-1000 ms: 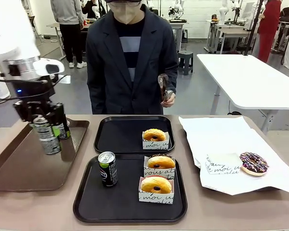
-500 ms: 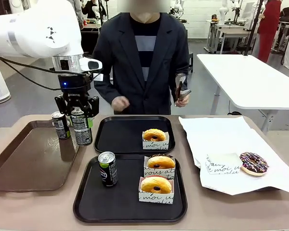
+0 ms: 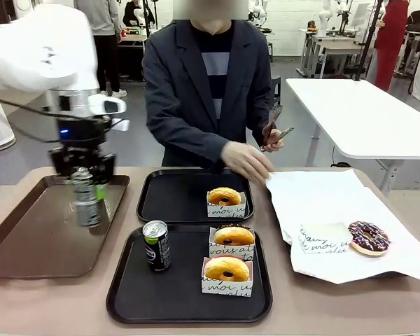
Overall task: Set up donuts and drinks on trays.
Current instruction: Pick up one Pepsi coke from the Handle tray and place it on the Flat Tray without a Pepsi coke.
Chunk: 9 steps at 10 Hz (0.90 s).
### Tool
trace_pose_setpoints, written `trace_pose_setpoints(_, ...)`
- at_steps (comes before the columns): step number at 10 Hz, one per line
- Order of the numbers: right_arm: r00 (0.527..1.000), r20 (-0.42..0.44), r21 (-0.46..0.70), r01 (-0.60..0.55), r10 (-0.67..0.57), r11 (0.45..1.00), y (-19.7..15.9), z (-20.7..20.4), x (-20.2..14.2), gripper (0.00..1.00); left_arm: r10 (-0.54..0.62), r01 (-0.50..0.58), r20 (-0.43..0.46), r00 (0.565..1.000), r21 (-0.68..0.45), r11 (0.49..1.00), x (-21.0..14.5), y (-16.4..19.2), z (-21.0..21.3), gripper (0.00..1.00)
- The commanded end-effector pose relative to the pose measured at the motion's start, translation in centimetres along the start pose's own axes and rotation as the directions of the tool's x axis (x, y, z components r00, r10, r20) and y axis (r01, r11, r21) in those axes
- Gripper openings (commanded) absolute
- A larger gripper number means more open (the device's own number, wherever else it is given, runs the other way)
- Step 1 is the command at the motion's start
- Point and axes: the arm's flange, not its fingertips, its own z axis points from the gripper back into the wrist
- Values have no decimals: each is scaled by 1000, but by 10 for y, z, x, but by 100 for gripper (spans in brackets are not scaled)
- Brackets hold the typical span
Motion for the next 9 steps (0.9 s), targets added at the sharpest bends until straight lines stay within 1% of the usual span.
trace_pose_setpoints(1,1000,20,23,-21,20,1000,0,0,2,100,31,-27,100,994,-44,999,-73,33,6,59)
trace_pose_setpoints(2,1000,20,23,-21,20,1000,0,0,2,100,0,0,0,1000,0,1000,0,0,0,59)
trace_pose_setpoints(9,1000,20,23,-21,20,1000,0,0,2,100,0,0,0,1000,0,1000,0,0,0,59)
